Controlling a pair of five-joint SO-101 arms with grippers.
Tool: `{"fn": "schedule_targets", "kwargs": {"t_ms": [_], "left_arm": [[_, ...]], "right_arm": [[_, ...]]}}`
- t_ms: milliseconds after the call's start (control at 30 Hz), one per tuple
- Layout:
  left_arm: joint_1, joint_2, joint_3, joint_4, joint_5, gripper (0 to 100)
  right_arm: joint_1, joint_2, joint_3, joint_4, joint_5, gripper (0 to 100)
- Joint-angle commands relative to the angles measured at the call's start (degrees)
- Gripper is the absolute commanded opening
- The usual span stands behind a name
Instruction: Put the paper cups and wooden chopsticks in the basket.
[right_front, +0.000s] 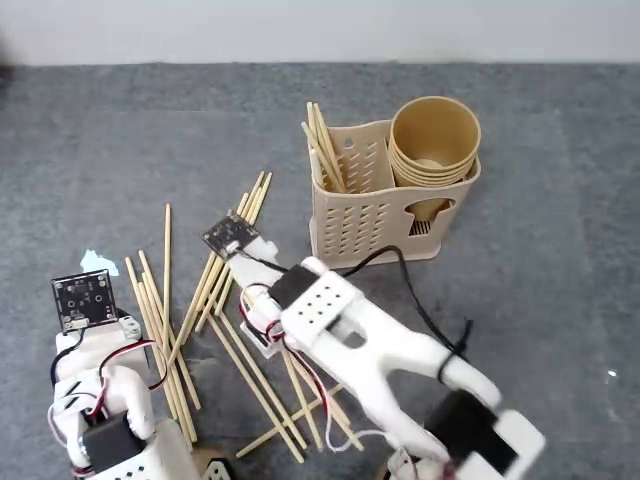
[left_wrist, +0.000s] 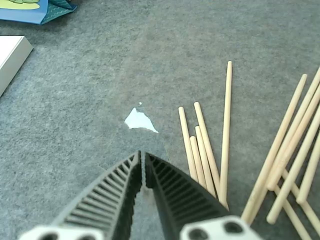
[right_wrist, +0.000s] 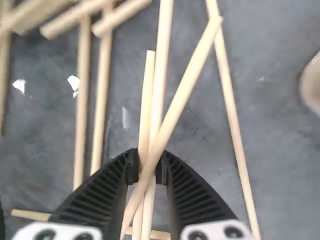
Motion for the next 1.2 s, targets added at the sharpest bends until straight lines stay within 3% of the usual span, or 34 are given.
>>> {"fn": "schedule_targets", "kwargs": {"t_ms": [0,133,500,1167], "left_arm": [[0.5,-1.1,-0.1,-1.4,-0.4,1],[0.5,-1.1,-0.1,-1.4,-0.4,1],[0.5,-1.1,-0.1,-1.4,-0.4,1],[0.5,-1.1,-0.1,-1.4,-0.4,1]], "right_arm": [[1.0,-8.8,-1.8,0.2,3.1,1.3],[1.6,-14.1,-3.5,-0.2,4.1,1.3],[12.1,-17.3,-8.5,-11.0,5.4,1.3],[12.2,-20.9,-8.6,-33.0,5.4,0.8]]}}
